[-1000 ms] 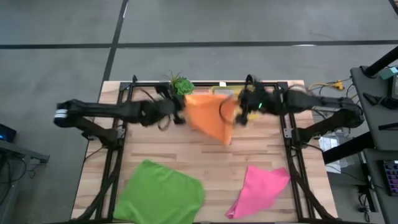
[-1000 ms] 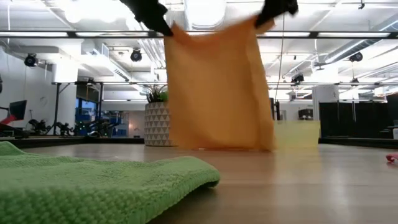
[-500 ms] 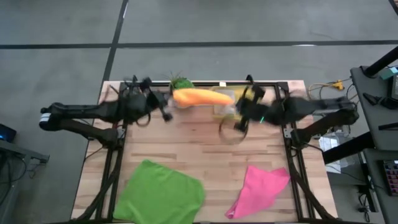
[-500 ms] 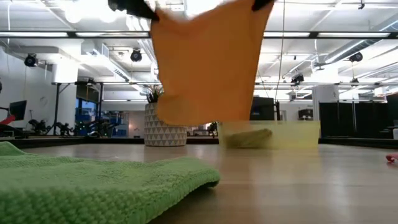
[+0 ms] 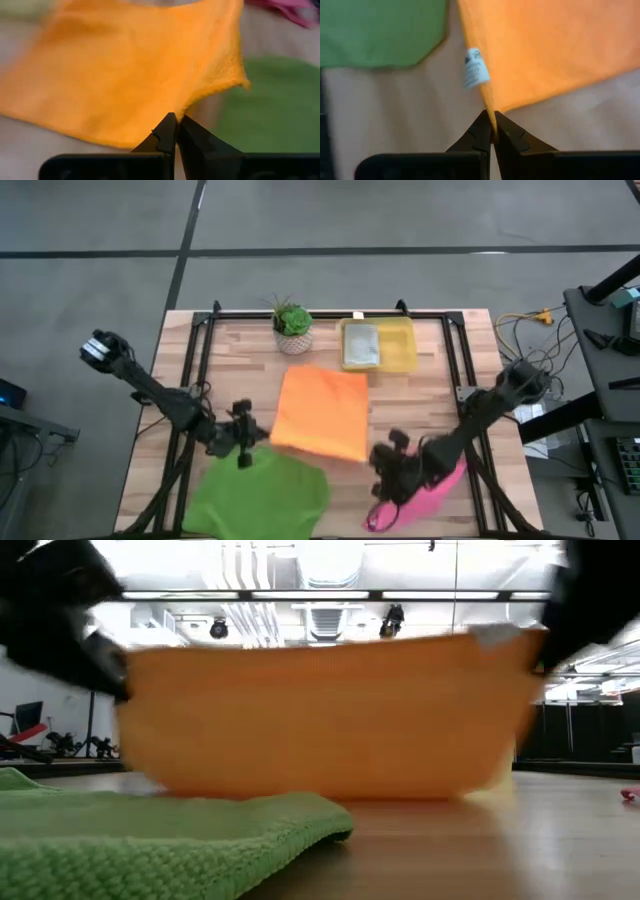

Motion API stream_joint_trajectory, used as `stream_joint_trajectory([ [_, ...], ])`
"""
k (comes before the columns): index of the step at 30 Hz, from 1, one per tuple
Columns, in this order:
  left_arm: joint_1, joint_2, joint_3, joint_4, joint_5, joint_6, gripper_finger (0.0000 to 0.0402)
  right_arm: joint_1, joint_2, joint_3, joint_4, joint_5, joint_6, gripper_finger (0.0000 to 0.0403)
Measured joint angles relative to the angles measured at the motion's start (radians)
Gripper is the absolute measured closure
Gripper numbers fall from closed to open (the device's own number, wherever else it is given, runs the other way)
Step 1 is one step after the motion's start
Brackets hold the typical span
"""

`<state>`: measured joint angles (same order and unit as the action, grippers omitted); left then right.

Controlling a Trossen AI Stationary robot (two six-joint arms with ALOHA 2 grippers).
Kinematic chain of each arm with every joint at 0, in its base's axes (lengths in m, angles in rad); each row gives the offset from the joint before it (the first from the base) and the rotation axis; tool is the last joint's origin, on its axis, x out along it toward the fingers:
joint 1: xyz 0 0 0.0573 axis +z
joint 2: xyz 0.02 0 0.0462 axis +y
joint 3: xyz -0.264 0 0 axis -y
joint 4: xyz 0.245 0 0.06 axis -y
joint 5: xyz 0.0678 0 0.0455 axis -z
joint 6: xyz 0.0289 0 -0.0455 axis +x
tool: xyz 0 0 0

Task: Fold microfiber towels
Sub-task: Fold the orange microfiber cloth

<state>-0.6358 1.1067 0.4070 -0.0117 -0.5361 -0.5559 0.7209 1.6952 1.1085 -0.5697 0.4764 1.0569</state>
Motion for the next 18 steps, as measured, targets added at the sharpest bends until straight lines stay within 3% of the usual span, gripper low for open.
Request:
stream_joint_trajectory([
  [3, -0.044, 0.088, -0.054, 0.216, 0.071, -0.074, 0.0401, 0.051, 0.021, -0.035, 0.047, 0.017, 0.199, 0.0394],
  [7, -0.056, 0.198, -0.065, 0.422, 0.090, -0.094, 0.0401, 0.061, -0.007, -0.048, 0.051, 0.006, 0.199, 0.0394],
  [13, -0.039, 0.248, -0.030, 0.447, 0.044, -0.093, 0.0401, -0.001, -0.096, -0.037, 0.022, 0.006, 0.101, 0.0394],
  [18, -0.038, 0.228, -0.043, 0.445, -0.074, -0.094, 0.0401, -0.104, -0.171, -0.053, -0.046, 0.005, 0.026, 0.0394],
])
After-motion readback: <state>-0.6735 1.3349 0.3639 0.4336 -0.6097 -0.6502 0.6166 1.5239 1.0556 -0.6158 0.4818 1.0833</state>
